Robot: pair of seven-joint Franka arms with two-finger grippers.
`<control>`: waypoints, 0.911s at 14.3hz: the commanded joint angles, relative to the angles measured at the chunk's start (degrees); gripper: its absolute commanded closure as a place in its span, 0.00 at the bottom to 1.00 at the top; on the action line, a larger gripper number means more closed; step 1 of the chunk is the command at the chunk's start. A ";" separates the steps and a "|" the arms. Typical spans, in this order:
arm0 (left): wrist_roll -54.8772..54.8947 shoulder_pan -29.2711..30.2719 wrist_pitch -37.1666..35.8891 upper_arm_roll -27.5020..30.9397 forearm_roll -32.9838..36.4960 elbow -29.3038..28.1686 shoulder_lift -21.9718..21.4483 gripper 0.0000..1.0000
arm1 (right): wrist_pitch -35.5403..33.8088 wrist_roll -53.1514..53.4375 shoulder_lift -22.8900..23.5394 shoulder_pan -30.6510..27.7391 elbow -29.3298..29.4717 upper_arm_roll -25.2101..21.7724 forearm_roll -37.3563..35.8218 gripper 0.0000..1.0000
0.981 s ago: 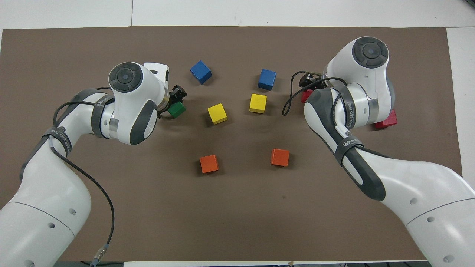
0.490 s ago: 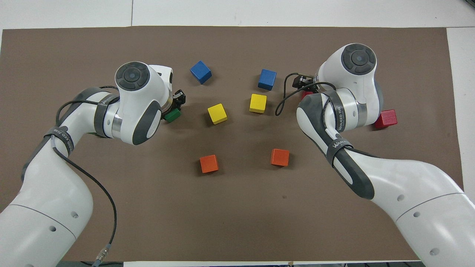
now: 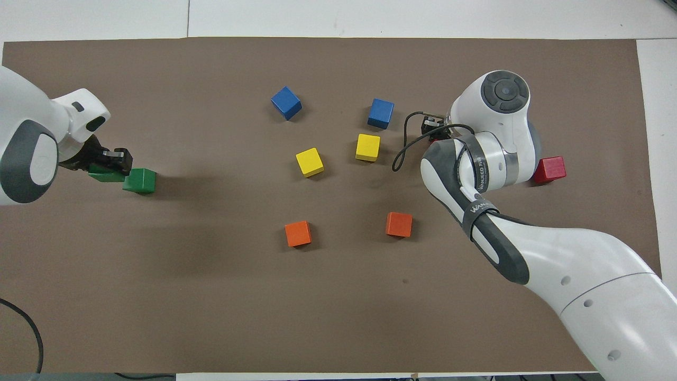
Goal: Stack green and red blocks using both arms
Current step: 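Lower the green block onto the first green while the right gripper carries red, then open the left gripper on the green stack while the right gripper lowers red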
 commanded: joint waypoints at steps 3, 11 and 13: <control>3.38 0.63 7.86 -0.74 -3.33 -6.33 -2.06 1.00 | -9.35 -19.22 -13.11 -5.86 -5.91 -0.07 0.10 1.00; 6.28 -0.07 9.28 -0.65 -5.12 -7.56 -1.97 1.00 | 3.20 -48.28 -21.76 -19.76 -22.64 0.02 0.10 1.00; 8.55 -0.07 9.45 -0.65 -5.03 -8.00 -1.54 1.00 | 3.91 -48.54 -21.32 -20.12 -22.73 0.02 0.10 1.00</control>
